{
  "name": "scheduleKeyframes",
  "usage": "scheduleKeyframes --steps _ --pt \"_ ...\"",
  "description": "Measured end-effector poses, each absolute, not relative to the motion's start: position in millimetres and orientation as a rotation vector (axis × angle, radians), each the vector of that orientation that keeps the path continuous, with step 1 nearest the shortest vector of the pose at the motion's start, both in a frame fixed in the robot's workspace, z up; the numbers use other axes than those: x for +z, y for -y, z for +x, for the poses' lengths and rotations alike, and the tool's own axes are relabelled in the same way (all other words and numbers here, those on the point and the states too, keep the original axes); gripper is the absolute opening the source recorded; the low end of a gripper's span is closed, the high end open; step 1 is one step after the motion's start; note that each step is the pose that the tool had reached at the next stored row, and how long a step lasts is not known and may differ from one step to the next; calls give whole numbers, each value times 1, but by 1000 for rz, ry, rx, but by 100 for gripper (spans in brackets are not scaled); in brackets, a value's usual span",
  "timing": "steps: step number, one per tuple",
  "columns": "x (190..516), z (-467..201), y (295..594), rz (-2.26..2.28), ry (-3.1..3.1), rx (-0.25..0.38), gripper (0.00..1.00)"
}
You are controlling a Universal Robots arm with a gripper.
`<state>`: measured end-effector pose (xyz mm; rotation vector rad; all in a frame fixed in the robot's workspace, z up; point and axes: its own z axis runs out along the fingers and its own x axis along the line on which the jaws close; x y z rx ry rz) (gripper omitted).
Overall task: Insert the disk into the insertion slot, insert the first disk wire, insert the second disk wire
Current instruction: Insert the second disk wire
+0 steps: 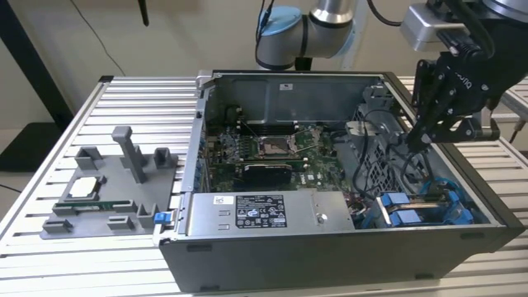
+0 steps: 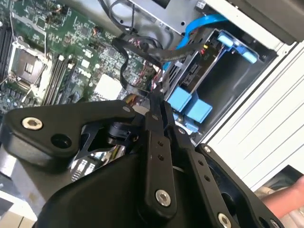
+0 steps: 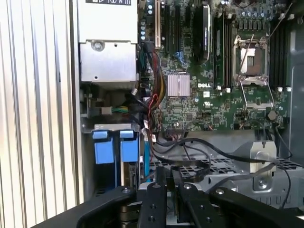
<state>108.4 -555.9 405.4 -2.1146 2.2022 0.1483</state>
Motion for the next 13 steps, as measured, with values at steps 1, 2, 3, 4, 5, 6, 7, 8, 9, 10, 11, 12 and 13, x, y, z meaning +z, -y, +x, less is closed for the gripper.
scheduleKeyframes --steps 1,2,3,4,5,6,7,8,9,10,11,12,13 --pt "404 108 556 -2116 -2203 146 0" --pt "403 108 556 -2117 -2205 143 0" --pt "402 108 556 -2119 -2206 140 0" --pt "401 108 556 -2121 -2208 136 0" --pt "400 107 556 -2122 -2210 132 0" --pt "398 107 556 -2127 -2214 123 0" --pt "397 107 556 -2129 -2216 119 0" --pt "397 107 556 -2131 -2219 115 0" --pt "396 107 556 -2133 -2221 110 0" --pt "395 107 556 -2135 -2223 106 0" --pt "393 107 556 -2138 -2226 99 0" --pt "393 107 557 -2140 -2228 95 0" --pt "392 107 557 -2143 -2230 90 0"
